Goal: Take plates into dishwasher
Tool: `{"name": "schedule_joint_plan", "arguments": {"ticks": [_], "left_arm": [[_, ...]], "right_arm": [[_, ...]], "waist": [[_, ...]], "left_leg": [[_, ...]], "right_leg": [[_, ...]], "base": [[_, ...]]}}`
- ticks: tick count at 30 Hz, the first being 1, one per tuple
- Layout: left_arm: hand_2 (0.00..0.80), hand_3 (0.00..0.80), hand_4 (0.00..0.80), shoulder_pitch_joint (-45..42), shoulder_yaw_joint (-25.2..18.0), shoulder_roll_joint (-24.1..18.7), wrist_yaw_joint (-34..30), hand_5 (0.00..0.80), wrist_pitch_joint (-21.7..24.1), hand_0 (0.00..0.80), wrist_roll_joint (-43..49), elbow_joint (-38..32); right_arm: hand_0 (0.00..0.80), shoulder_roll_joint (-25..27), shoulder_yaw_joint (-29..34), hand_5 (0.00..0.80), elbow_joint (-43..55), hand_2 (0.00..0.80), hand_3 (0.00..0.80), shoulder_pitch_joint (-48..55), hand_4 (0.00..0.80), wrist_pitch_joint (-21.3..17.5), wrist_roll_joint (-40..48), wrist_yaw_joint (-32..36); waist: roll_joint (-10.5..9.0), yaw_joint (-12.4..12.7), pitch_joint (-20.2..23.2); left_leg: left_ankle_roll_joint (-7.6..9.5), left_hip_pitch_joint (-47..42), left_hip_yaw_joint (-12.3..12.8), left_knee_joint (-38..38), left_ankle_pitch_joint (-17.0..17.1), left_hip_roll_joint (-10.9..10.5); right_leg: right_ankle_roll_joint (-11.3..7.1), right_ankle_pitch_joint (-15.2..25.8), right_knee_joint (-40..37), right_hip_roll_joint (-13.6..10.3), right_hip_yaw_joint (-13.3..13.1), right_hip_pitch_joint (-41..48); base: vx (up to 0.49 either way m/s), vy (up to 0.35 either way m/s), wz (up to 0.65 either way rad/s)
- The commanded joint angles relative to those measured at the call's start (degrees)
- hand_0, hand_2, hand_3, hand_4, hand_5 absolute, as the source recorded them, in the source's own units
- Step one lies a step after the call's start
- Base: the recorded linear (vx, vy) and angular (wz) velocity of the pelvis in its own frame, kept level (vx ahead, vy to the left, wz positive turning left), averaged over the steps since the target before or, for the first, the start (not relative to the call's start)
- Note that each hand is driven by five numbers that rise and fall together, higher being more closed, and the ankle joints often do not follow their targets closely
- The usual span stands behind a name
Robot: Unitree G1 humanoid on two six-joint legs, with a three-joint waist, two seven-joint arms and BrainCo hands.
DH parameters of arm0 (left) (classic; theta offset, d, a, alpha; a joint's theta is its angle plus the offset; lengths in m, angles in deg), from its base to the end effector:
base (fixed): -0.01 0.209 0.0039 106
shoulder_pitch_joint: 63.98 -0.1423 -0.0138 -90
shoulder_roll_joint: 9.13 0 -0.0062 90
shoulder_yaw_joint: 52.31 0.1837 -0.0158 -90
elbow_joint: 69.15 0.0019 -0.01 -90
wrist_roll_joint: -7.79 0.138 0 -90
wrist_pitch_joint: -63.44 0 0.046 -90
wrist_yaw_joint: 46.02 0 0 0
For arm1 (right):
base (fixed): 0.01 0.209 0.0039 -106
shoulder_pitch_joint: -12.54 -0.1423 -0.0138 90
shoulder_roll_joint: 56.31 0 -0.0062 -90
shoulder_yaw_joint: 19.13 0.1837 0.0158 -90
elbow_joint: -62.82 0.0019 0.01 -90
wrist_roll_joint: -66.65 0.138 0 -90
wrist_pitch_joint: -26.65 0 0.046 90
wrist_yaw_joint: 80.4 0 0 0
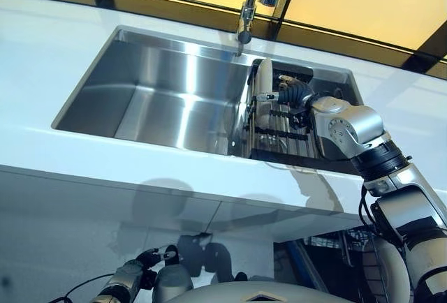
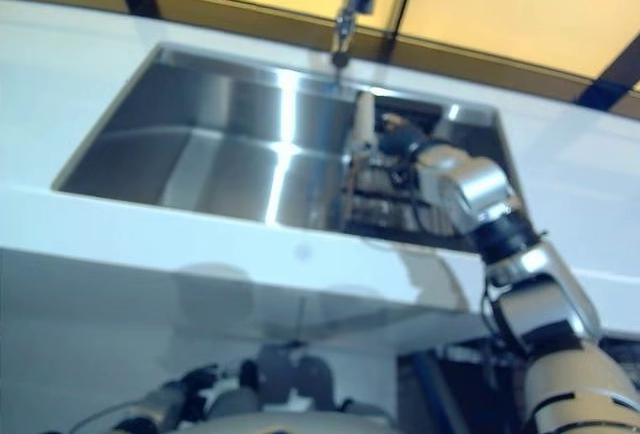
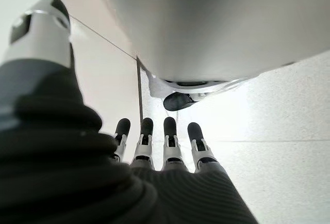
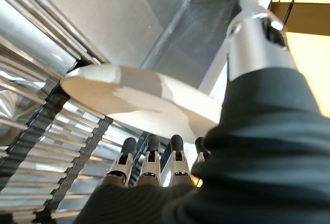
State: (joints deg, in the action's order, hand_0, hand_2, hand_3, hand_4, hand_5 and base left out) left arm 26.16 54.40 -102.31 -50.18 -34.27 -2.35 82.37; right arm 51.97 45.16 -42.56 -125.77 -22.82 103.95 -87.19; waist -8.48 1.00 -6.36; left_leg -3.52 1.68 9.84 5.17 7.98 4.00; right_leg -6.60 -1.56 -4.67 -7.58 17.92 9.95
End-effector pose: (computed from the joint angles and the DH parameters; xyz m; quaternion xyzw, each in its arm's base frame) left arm 0.0905 0.2388 -0.1041 0.1195 0.5803 -0.0127 0.8055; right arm 0.3191 -0.1616 0.1715 -0.1462 0.1689 0.1069 0.9689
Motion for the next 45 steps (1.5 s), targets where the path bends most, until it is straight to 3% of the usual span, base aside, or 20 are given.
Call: {"name": "schedule_joint_plan", "arguments": {"ticks": [1,11,20,21,23,24,33,45], "left_arm": [[0.000,0.000,0.000,1.17,1.57,-0.20,0.80,0.000,0.74,0.000,-2.00,-0.34],[0.000,0.000,0.000,1.39,2.35,-0.76,1.67,0.000,-0.08,0.000,-4.13,-1.04],[0.000,0.000,0.000,3.42,3.91,-1.77,2.43,0.000,-0.15,0.000,-8.24,-3.44],[0.000,0.000,0.000,3.61,4.13,-1.74,2.69,0.000,-0.18,0.000,-8.78,-3.71],[0.000,0.000,0.000,3.97,4.48,-1.59,3.14,0.000,-0.33,0.000,-9.57,-4.16],[0.000,0.000,0.000,3.92,4.53,-1.50,3.23,0.000,-0.11,0.000,-9.85,-4.25],[0.000,0.000,0.000,3.38,5.90,-0.93,3.60,0.000,-0.26,0.000,-9.20,-5.62],[0.000,0.000,0.000,1.65,5.75,0.18,3.23,0.000,-0.41,0.000,-6.82,-4.30]], "right_arm": [[0.000,1.49,-2.41,0.000,-1.75,0.000,0.000,-3.55,0.000,0.13,-1.28,-0.20],[0.000,0.12,-2.99,0.000,-8.45,0.000,0.000,-5.37,0.000,1.67,-0.46,-0.02],[0.000,0.59,-3.97,0.000,-16.95,0.000,0.000,-11.66,0.000,0.84,-1.45,-0.46],[0.135,0.78,-4.06,0.135,-17.69,0.135,0.135,-12.35,0.135,0.69,-1.74,-0.72],[0.646,1.23,-4.05,0.646,-18.78,0.646,0.646,-13.68,0.646,0.43,-1.70,-2.14],[0.800,1.64,-3.91,0.800,-19.27,0.800,0.800,-14.27,0.800,0.19,-2.17,-2.89],[0.800,5.96,-1.65,0.800,-22.01,0.800,0.800,-17.82,0.800,-3.00,-6.20,-5.12],[0.800,12.01,0.54,0.800,-22.12,0.800,0.800,-15.24,0.800,-3.85,-12.52,-0.70]], "waist": [[0.48,3.29,-0.31],[0.41,4.96,-1.83],[1.46,6.76,-6.30],[1.58,6.90,-6.66],[1.86,7.06,-7.07],[2.01,7.12,-7.19],[2.60,7.37,-6.43],[2.33,5.59,-2.22]], "left_leg": [[-0.60,-6.13,1.95,-1.24,-7.80,2.08],[-0.80,-4.71,0.67,-1.55,-7.33,2.32],[-1.22,-0.38,-1.10,-2.15,-6.14,2.67],[-1.27,-0.09,-1.26,-2.10,-6.02,2.66],[-1.36,0.33,-1.48,-1.94,-5.81,2.61],[-1.43,0.46,-1.54,-1.90,-5.72,2.59],[-1.64,-0.33,-1.72,-1.95,-6.05,2.51],[-1.37,-4.46,0.07,-1.69,-7.53,2.47]], "right_leg": [[-2.30,5.20,0.80,-1.21,-0.81,-6.07],[-2.05,5.15,0.99,-1.14,-0.26,-6.39],[-1.57,5.55,1.44,-1.15,0.23,-9.15],[-1.54,5.62,1.37,-1.14,0.34,-9.29],[-1.48,5.69,1.31,-1.19,0.53,-9.56],[-1.45,5.69,1.29,-1.23,0.62,-9.60],[-1.61,5.44,1.45,-1.93,1.10,-8.70],[-2.00,5.14,0.66,-2.12,0.11,-5.97]], "base": [[0.029,0.016,0.05],[0.012,-0.001,0.03],[-0.101,0.008,0.15],[-0.097,0.025,0.17],[-0.070,0.036,0.12],[-0.044,0.039,0.04],[0.004,0.031,0.00],[0.055,0.013,0.01]]}}
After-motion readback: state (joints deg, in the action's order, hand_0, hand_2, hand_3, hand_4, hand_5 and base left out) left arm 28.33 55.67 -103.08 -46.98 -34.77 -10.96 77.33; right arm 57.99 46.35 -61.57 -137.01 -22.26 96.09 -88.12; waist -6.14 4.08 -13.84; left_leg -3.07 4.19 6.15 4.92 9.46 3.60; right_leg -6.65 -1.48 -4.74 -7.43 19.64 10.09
